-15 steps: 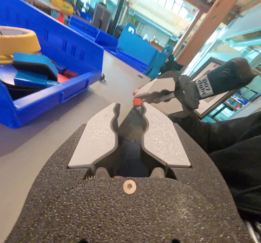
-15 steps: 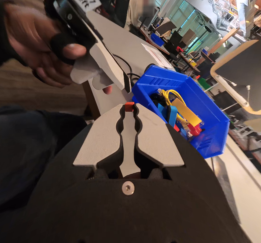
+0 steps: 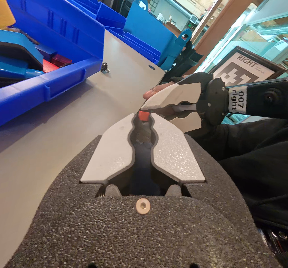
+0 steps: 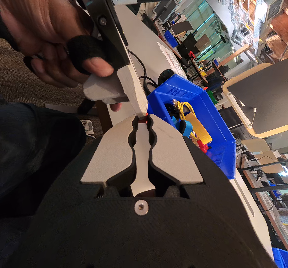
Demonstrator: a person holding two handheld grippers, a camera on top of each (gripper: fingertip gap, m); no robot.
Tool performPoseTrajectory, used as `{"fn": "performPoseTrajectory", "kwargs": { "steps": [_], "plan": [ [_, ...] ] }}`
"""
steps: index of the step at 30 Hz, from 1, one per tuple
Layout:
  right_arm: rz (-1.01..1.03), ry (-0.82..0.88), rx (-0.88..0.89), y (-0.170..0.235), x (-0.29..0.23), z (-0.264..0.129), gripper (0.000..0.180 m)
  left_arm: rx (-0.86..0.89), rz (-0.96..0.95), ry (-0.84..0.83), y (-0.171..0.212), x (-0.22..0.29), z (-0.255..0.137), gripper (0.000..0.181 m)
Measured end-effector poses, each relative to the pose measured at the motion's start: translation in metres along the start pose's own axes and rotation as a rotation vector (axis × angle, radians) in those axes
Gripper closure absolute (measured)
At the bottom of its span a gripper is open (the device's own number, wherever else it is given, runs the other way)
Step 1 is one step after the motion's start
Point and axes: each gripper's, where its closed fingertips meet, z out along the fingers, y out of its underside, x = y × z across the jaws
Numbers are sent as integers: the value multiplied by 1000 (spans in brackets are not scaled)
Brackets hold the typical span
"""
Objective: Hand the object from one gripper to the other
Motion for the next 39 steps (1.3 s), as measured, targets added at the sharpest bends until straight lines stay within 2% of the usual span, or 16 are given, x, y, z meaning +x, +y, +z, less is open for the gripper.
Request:
{"fn": "performPoseTrajectory", "kwargs": {
  "steps": [6,11,14,29,39],
  "plan": [
    [99,34,65,-3,7,1,164,100,-65,43,-8,-7,-3,169],
    [388,58,267,-16,23,-5,156,392,-264,240,-39,-8,-23,169],
    [454,101,318,-15,30,-5,156,520,-349,301,-50,-11,-30,169],
    [744,154,434,20,49,-6,158,634,-116,71,-45,-18,-11,170],
    [790,135,443,26,44,-3,159,647,-51,20,-42,-23,-9,170]
  ]
}}
